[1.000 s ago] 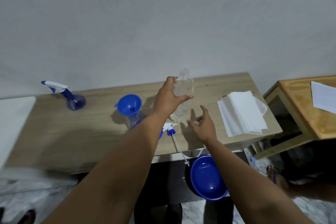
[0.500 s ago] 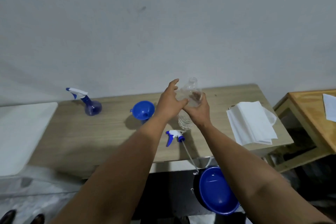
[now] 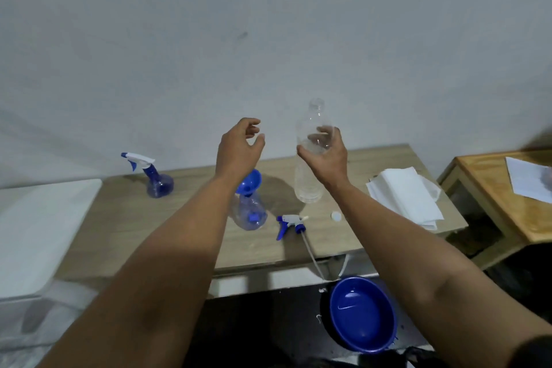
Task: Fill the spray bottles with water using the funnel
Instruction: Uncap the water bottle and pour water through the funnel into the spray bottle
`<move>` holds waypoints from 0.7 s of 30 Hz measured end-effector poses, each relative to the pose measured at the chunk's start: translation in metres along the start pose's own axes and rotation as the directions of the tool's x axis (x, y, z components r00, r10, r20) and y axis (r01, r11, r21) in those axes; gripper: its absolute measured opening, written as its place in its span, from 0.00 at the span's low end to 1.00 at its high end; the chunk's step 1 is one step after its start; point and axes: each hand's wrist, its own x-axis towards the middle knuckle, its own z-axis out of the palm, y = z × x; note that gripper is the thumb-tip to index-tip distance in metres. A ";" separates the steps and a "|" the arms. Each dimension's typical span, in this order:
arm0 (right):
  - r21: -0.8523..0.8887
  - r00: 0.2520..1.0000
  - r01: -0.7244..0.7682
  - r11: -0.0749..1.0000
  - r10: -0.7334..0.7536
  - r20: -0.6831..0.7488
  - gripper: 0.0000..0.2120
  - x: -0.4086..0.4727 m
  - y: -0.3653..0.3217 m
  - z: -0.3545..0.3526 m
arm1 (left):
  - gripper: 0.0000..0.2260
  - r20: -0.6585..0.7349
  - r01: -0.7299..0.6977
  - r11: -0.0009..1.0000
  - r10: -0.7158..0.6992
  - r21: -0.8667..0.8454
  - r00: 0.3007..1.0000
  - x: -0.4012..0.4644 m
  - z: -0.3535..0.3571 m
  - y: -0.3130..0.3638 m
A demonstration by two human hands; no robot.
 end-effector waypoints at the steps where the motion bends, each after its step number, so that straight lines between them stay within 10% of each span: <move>1: -0.004 1.000 0.020 1.000 -0.020 0.004 0.30 0.001 -0.010 0.001 | 0.14 0.002 -0.007 1.000 0.007 0.024 1.000 -0.001 -0.010 -0.006; 14: -0.221 0.950 0.046 0.974 0.025 0.310 0.29 -0.022 -0.059 0.013 | 0.52 0.358 0.168 0.964 -0.234 0.206 0.904 -0.037 -0.046 -0.093; 21: -0.435 0.893 0.010 0.901 0.188 0.410 0.29 -0.043 -0.050 0.027 | 0.51 0.427 0.147 0.966 -0.228 0.214 0.875 -0.034 -0.035 -0.113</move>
